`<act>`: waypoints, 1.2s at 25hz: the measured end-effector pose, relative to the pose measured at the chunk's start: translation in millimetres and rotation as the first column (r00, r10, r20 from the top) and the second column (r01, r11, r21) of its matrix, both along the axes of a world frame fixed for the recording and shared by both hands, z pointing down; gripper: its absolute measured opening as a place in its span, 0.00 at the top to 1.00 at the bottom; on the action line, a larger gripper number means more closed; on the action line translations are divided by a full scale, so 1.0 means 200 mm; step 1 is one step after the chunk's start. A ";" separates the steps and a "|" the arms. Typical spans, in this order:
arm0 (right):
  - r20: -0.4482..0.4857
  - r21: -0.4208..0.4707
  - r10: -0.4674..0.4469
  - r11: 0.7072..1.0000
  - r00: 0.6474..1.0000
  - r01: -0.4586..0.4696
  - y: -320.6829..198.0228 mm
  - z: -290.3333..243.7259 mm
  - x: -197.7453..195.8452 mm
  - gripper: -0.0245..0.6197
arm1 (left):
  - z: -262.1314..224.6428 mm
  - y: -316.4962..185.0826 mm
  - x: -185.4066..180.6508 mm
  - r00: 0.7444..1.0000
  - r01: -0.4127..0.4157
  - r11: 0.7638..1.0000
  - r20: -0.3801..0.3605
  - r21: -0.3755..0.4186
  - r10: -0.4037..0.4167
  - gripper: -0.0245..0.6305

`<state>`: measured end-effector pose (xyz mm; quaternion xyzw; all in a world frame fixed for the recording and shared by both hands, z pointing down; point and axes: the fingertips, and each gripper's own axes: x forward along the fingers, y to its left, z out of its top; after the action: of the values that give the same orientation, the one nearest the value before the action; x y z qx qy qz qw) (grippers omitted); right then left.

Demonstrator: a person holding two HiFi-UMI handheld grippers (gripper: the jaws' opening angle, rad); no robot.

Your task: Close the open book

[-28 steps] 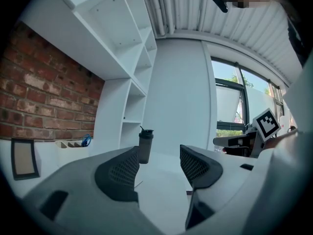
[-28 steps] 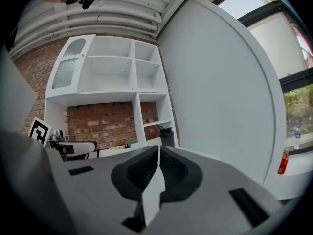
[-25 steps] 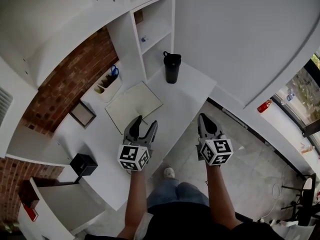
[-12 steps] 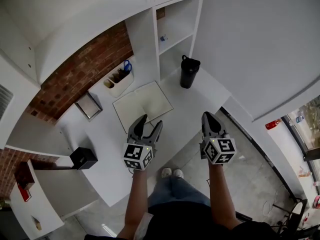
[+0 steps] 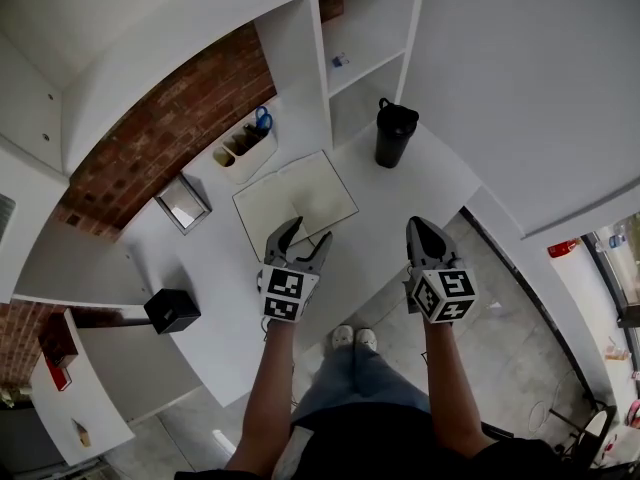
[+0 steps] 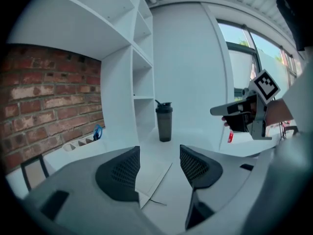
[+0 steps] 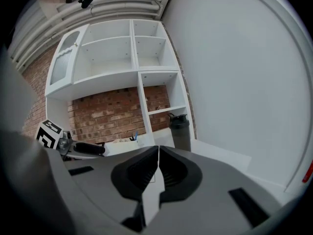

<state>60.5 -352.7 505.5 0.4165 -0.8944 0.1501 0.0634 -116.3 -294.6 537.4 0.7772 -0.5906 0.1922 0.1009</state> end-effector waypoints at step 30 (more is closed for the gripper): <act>-0.041 -0.110 -0.005 0.994 0.999 0.001 -0.24 0.27 0.06 0.96 | 0.72 -0.28 -0.01 0.691 -0.053 0.878 0.617 -0.476 0.377 0.61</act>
<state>72.9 -400.0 560.3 0.4140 -0.8839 0.1905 0.1050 -118.8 -350.4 682.3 0.6719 -0.4305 0.6025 0.0140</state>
